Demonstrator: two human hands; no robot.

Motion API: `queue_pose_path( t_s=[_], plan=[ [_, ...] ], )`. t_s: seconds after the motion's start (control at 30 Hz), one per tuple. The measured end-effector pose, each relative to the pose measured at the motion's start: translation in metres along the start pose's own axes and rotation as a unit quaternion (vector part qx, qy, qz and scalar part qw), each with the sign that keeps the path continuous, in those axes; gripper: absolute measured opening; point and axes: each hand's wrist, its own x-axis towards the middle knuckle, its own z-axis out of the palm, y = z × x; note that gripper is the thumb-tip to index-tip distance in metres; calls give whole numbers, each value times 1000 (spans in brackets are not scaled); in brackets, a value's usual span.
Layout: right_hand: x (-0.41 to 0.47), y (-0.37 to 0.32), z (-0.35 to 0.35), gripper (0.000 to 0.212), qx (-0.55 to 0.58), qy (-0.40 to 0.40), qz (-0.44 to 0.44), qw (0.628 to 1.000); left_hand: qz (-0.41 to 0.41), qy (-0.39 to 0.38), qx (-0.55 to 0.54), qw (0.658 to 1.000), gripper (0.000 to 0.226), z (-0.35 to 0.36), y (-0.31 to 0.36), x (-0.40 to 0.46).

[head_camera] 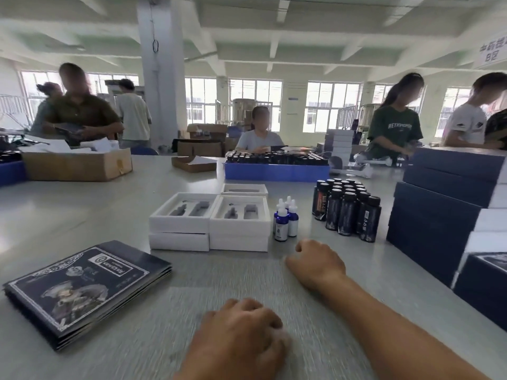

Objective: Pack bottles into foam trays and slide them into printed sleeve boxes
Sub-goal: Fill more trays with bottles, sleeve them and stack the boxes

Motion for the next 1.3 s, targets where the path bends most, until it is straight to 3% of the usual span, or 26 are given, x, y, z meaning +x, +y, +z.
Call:
queue_pose_path(
  t_s=[0.07,0.17,0.23,0.37,0.53,0.8,0.93,1.2,1.3],
  plan=[
    [16,-4,4,43,54,22,28,998,-19,59,-46,997,39,-18,-14,18],
    [36,-9,8,46,91,43,52,994,-31,162,37,986,39,-45,-52,55],
    [47,-12,11,46,90,58,62,992,-67,182,87,977,50,-60,-79,79],
    [64,-19,19,44,77,84,85,990,-123,142,137,973,66,-69,-122,110],
    [73,-28,34,49,33,134,109,984,-140,130,183,964,69,-65,-145,124],
    [69,-27,35,40,58,137,116,982,-133,161,244,947,53,-61,-150,125],
    [50,-23,23,35,65,102,90,989,-104,160,238,952,45,-75,-146,104],
    [-20,13,-20,28,83,70,61,992,-1,131,154,979,50,-65,-66,2],
    [-47,24,-31,29,105,49,49,992,52,73,158,983,51,-36,-13,-23]
  ],
)
